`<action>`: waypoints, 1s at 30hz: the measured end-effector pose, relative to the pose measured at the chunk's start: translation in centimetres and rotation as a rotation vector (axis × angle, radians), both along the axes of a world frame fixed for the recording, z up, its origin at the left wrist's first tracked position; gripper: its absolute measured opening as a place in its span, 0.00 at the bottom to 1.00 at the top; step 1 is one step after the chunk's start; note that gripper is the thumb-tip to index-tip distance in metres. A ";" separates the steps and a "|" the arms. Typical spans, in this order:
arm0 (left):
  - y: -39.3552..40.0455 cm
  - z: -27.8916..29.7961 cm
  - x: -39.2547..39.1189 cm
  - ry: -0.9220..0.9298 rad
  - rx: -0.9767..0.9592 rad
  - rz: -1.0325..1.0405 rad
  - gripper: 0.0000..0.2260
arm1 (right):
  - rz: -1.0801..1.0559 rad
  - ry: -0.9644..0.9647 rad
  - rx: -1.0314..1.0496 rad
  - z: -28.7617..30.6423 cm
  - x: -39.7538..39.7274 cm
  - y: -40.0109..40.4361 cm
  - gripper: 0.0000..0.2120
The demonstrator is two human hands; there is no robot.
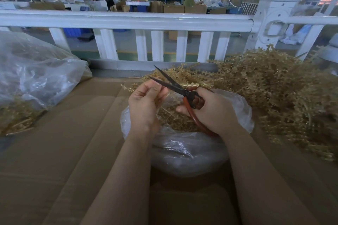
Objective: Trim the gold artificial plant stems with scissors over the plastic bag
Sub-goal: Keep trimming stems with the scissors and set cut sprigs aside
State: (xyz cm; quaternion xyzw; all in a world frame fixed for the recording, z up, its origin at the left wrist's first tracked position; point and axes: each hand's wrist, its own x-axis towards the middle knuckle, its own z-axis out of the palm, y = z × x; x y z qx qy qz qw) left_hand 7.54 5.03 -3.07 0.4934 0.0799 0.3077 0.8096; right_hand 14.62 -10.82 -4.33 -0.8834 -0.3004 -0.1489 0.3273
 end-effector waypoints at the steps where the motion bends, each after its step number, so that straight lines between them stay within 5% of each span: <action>1: 0.0 0.0 0.0 -0.004 0.005 -0.006 0.20 | -0.007 -0.016 0.001 0.0 0.0 0.0 0.26; 17: 0.3 -0.4 0.2 -0.049 -0.001 -0.012 0.10 | -0.095 -0.198 0.009 0.4 -0.6 0.1 0.27; 24: 0.1 -0.1 0.0 -0.044 -0.049 -0.034 0.08 | -0.043 -0.069 0.018 0.4 -0.5 0.1 0.28; 30: 0.4 -0.2 0.0 -0.050 -0.050 0.034 0.04 | 0.062 0.142 0.319 0.6 -0.6 0.2 0.22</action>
